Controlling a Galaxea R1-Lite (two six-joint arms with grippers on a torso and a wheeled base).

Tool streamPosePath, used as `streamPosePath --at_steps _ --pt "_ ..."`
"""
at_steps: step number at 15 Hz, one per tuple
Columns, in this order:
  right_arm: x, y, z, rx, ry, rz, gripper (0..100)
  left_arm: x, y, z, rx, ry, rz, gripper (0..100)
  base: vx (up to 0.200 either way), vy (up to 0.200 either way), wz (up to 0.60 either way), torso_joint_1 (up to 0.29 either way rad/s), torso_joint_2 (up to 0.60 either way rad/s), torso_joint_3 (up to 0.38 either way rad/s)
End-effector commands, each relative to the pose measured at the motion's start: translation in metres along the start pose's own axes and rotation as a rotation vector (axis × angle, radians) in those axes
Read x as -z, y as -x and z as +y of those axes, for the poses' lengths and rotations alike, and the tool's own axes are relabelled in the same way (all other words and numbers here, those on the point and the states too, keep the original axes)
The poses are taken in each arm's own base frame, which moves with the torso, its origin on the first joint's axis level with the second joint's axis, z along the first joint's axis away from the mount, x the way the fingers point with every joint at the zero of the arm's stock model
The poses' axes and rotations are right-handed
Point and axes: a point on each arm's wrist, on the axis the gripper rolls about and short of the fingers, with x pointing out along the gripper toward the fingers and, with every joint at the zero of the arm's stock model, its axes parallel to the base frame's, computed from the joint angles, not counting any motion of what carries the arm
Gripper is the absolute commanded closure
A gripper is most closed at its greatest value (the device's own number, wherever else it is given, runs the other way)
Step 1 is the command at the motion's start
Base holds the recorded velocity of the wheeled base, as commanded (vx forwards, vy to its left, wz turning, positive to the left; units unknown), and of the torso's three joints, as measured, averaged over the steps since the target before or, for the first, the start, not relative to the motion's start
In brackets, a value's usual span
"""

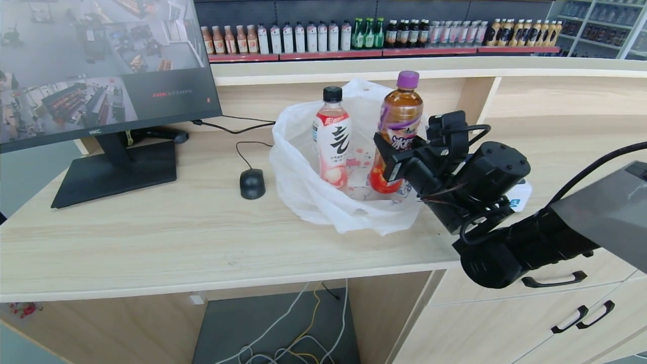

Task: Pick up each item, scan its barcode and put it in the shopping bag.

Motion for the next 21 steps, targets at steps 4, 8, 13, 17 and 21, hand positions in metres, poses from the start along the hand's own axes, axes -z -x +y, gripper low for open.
streamPosePath --at_steps 4,8,13,17,21 --pt "0.021 -0.002 0.003 -0.005 0.007 0.04 100 0.0 0.0 0.0 -0.001 0.0 -0.001 0 0.0 0.0 0.0 0.0 0.0 0.0" --pt "0.024 -0.001 0.004 -0.009 0.007 0.047 100 0.0 0.0 0.0 -0.001 0.0 -0.001 0 0.0 0.0 0.0 0.0 0.0 0.0" --pt "0.026 0.0 0.005 -0.011 0.005 0.055 100 0.0 0.0 0.0 0.001 0.0 -0.001 0 0.0 0.0 0.0 0.0 0.0 0.0" --pt "0.021 0.002 0.004 -0.009 0.0 0.051 0 0.0 0.0 0.0 -0.001 0.0 -0.001 0 0.0 0.0 0.0 0.0 0.0 0.0" --pt "0.002 0.01 0.001 -0.002 0.0 0.031 0 0.0 0.0 0.0 -0.001 0.0 -0.001 0 0.0 0.0 0.0 0.0 0.0 0.0"
